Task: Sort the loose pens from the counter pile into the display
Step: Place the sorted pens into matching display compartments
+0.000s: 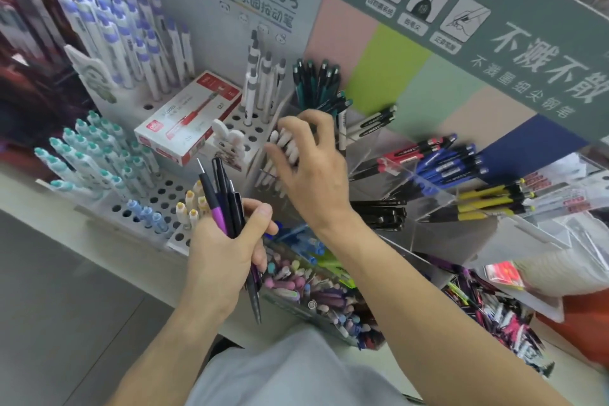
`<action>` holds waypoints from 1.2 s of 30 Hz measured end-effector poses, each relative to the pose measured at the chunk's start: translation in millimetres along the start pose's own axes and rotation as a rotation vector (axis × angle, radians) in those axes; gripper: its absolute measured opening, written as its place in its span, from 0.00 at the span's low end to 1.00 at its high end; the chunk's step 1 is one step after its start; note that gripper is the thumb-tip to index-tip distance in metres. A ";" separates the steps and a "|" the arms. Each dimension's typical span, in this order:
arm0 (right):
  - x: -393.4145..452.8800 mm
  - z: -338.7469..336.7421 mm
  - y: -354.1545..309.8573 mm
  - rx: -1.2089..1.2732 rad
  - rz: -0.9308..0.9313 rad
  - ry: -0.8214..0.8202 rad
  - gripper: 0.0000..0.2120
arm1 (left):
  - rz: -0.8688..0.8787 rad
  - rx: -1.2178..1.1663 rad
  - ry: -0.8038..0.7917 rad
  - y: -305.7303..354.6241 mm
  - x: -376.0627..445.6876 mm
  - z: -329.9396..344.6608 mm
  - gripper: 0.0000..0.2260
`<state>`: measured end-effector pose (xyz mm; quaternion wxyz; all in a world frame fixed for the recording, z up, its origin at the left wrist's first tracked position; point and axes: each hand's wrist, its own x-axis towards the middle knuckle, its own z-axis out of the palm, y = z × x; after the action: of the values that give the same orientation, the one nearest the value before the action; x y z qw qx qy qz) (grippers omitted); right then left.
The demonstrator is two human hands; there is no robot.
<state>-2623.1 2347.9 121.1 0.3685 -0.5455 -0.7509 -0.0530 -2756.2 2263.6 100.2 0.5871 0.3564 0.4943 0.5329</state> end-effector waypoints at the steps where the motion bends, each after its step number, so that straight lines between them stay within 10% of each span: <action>1: 1.3 -1.6 4.0 -0.015 -0.014 0.021 0.12 | -0.023 -0.012 -0.017 0.9 -1.3 0.7 0.07; 7: -4.6 -25.5 -7.2 -0.001 0.041 -0.097 0.18 | -0.210 -0.153 -0.174 6.1 -11.4 17.0 0.05; 13: -66.8 -106.7 -25.5 0.468 0.445 -0.299 0.05 | -0.485 -0.418 -0.450 8.0 -28.7 32.2 0.08; 21: -136.0 -157.3 -8.0 0.744 0.948 -0.316 0.15 | -0.667 -0.352 -0.662 -6.2 -52.4 57.0 0.13; 27: -133.5 -165.9 9.0 0.690 0.789 -0.418 0.18 | -0.816 -0.396 -0.931 -19.6 -66.1 68.7 0.13; 36: -136.2 -183.1 30.0 0.702 0.841 -0.195 0.05 | -0.876 -0.311 -0.693 -30.2 -70.9 78.8 0.24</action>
<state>-2488.4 2165.4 160.5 0.4465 -0.6450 -0.4716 0.4029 -2668.3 2197.4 106.2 0.9259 0.1819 0.2905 0.1587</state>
